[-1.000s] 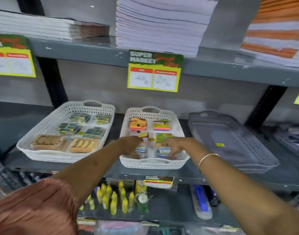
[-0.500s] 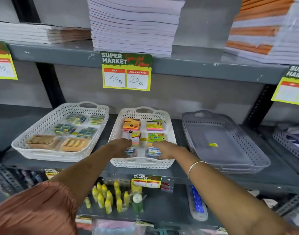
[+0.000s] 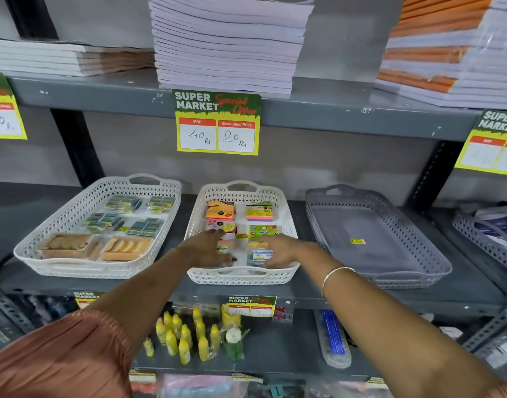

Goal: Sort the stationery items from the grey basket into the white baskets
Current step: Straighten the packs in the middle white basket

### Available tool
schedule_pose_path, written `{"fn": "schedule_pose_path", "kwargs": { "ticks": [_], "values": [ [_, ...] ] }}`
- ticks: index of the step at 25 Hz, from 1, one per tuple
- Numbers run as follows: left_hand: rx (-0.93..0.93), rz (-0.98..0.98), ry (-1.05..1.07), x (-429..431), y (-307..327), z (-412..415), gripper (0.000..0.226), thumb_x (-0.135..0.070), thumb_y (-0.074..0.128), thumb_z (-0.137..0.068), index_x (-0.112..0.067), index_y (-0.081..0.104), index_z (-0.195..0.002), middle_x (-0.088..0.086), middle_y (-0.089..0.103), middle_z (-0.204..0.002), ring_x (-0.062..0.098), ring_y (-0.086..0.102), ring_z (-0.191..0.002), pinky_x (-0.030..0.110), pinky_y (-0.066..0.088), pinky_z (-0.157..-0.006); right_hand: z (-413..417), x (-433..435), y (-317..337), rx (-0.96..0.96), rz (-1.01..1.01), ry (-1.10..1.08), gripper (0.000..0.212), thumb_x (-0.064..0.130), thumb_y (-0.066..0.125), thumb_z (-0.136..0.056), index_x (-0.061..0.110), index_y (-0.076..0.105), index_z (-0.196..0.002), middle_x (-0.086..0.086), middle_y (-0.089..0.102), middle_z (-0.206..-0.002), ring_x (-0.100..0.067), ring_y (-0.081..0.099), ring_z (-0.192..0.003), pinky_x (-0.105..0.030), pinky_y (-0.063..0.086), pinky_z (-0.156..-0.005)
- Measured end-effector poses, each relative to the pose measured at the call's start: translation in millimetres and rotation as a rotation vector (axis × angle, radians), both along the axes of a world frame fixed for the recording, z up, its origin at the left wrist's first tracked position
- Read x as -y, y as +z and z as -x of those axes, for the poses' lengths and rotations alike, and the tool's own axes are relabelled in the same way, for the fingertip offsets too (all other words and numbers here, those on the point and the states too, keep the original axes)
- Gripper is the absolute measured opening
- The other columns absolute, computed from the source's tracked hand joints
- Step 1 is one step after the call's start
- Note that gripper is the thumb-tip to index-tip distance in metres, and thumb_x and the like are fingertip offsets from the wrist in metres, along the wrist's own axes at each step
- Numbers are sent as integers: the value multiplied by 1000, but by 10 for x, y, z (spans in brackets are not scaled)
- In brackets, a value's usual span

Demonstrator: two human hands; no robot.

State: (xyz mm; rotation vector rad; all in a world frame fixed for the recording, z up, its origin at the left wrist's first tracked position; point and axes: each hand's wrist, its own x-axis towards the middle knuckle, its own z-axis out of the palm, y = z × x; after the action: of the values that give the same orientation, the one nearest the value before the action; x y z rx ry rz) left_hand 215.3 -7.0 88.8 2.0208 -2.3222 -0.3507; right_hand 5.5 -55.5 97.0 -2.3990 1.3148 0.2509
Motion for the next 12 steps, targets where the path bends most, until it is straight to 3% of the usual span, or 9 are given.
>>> {"fn": "schedule_pose_path", "kwargs": {
  "ticks": [3, 5, 8, 12],
  "values": [
    [-61, 97, 56, 115, 48, -108, 63, -45, 49, -90, -8, 30, -138, 15, 39, -142, 32, 45, -122, 42, 42, -97, 11, 180, 214, 139, 14, -94, 71, 43, 62, -87, 11, 36, -145, -12, 47, -145, -27, 47, -132, -31, 39, -105],
    [-15, 102, 77, 267, 78, -191, 60, -38, 57, -88, -9, 33, -135, 14, 40, -141, 32, 47, -119, 43, 44, -95, 22, 401, 247, 185, 100, -150, 63, 40, 64, -87, 10, 44, -139, -12, 53, -139, -27, 51, -126, -31, 42, -100],
    [61, 8, 43, 484, 36, -247, 71, -33, 66, -83, -8, 29, -138, 12, 36, -144, 30, 39, -127, 43, 39, -101, 0, 642, 115, 79, 143, -140, 67, 30, 71, -83, 9, 43, -140, -13, 48, -142, -29, 48, -129, -37, 43, -105],
    [141, 8, -20, 797, -122, -270, 80, -31, 79, -70, -9, 36, -133, 11, 46, -136, 29, 43, -123, 42, 34, -105, -167, 826, -131, -101, 75, -40, 92, 29, 80, -74, 11, 29, -148, -12, 36, -151, -30, 37, -138, -41, 36, -112]
  ]
}}
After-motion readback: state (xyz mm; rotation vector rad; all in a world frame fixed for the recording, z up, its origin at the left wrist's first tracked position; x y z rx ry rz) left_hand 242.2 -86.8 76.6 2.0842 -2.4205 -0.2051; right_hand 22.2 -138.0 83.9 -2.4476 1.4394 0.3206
